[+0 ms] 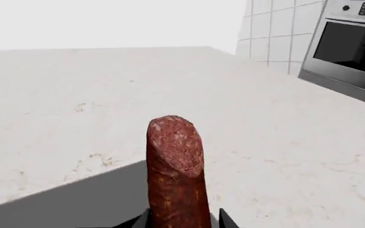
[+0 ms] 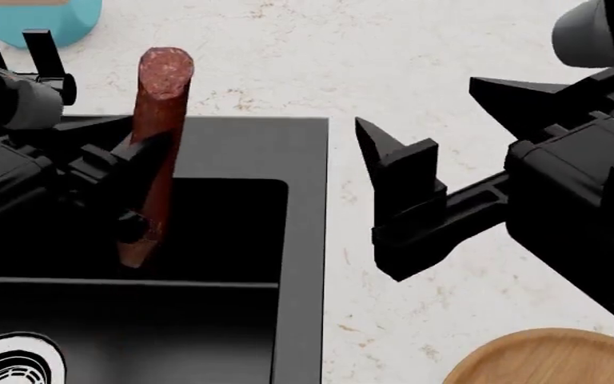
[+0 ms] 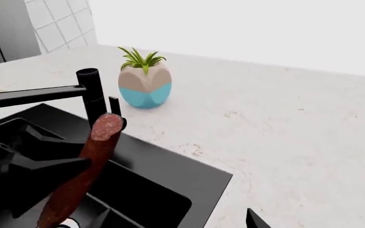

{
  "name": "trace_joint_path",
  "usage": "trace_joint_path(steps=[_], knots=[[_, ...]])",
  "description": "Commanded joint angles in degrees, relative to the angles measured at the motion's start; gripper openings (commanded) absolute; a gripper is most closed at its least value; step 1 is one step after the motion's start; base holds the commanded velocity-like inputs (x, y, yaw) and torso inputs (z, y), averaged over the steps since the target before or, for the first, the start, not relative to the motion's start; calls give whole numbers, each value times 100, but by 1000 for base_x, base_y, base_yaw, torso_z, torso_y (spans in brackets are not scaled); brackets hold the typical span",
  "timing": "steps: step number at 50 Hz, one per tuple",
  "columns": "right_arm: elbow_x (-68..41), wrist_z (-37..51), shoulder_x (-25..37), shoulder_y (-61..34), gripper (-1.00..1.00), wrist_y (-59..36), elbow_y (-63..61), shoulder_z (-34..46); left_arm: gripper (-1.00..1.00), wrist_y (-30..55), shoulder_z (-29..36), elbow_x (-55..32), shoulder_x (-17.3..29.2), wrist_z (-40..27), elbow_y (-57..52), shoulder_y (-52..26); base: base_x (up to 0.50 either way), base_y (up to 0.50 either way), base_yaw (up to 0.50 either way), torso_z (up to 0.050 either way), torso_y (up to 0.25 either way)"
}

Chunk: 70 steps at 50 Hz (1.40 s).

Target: Pick the salami from the sink and place it on the plate located on the counter

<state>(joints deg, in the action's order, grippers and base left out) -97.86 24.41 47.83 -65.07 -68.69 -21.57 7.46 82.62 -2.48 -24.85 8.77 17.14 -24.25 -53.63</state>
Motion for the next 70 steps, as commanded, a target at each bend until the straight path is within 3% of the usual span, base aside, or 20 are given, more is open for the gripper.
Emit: trace_joint_path(steps=[1,17,30,52,70], knots=[[-379,-625,232,437,100,161,-119,-318,-100,-482,-454,-379,-264,369,476,-706,0,0,0,0,0],[-719,-958,358,683,100,230,-130,-489,-100,-820,-580,-588,-438,557,1429,-1159,0,0,0,0,0],[-982,-861,393,609,100,283,-123,-430,-100,-684,-686,-903,-476,565,1408,-1201,0,0,0,0,0],[-922,-1099,12,283,100,272,181,-49,-100,-720,-809,-1743,-751,545,1473,-1177,0,0,0,0,0],[-476,-1588,-508,137,100,266,469,284,-100,-986,-599,-2097,-668,539,1659,-1167,0,0,0,0,0]])
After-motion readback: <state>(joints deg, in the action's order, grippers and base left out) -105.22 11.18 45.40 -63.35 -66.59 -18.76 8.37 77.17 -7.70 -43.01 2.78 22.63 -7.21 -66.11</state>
